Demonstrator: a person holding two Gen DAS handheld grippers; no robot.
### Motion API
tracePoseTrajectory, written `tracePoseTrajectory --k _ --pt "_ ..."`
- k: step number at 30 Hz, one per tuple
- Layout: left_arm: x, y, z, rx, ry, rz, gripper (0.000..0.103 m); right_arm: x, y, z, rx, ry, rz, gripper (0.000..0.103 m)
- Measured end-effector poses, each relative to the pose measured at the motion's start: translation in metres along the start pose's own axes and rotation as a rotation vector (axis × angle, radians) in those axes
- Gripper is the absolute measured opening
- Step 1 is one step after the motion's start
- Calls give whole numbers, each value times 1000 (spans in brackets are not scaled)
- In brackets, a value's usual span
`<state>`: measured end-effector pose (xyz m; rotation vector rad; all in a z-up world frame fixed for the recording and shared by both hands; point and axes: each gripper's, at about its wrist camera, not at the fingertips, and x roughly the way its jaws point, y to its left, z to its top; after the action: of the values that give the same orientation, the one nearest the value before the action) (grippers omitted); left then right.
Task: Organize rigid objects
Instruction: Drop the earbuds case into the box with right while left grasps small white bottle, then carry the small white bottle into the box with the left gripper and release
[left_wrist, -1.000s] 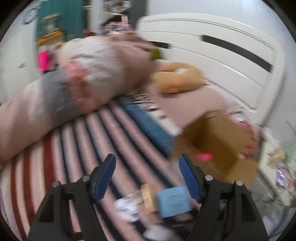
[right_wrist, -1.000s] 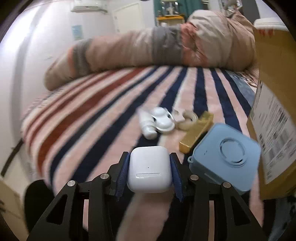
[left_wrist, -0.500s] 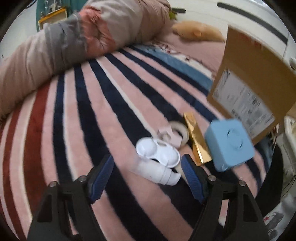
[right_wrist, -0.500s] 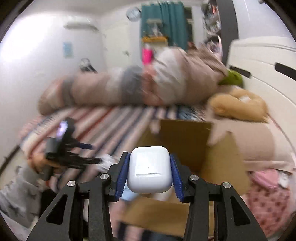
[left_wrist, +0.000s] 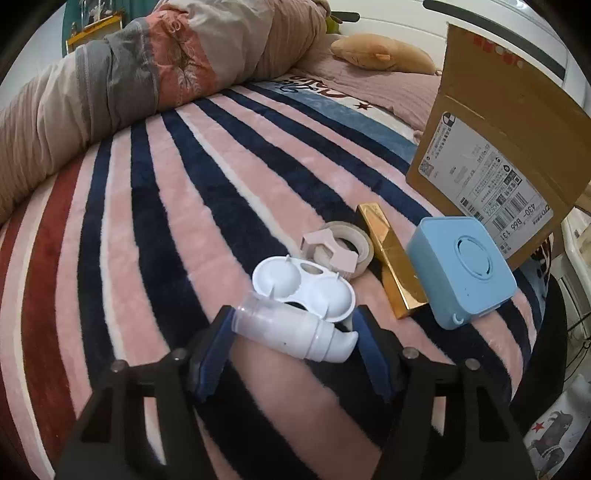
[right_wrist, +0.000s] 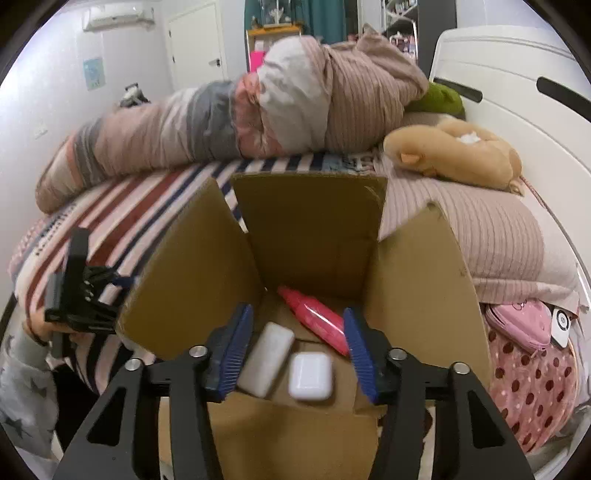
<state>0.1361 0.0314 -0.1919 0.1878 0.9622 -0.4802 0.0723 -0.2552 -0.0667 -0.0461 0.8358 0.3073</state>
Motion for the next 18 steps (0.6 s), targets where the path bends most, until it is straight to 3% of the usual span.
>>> tracePoseTrajectory --k 3,8,13,16,18 --pt "-1 0 0 -4 -8 1 62 -9 11 6 -11 -45 37 50" --pt "-14 6 -1 -34 -27 1 62 -34 39 6 -43 -152 172 50" --pt "-64 8 19 -33 -92 21 62 -58 83 -2 -111 -221 344 50" --pt "-101 1 46 -31 -133 20 62 -55 111 -14 -107 -194 503 50" --pt "-125 -11 66 -16 -161 9 62 -45 125 -24 -91 -150 534 52"
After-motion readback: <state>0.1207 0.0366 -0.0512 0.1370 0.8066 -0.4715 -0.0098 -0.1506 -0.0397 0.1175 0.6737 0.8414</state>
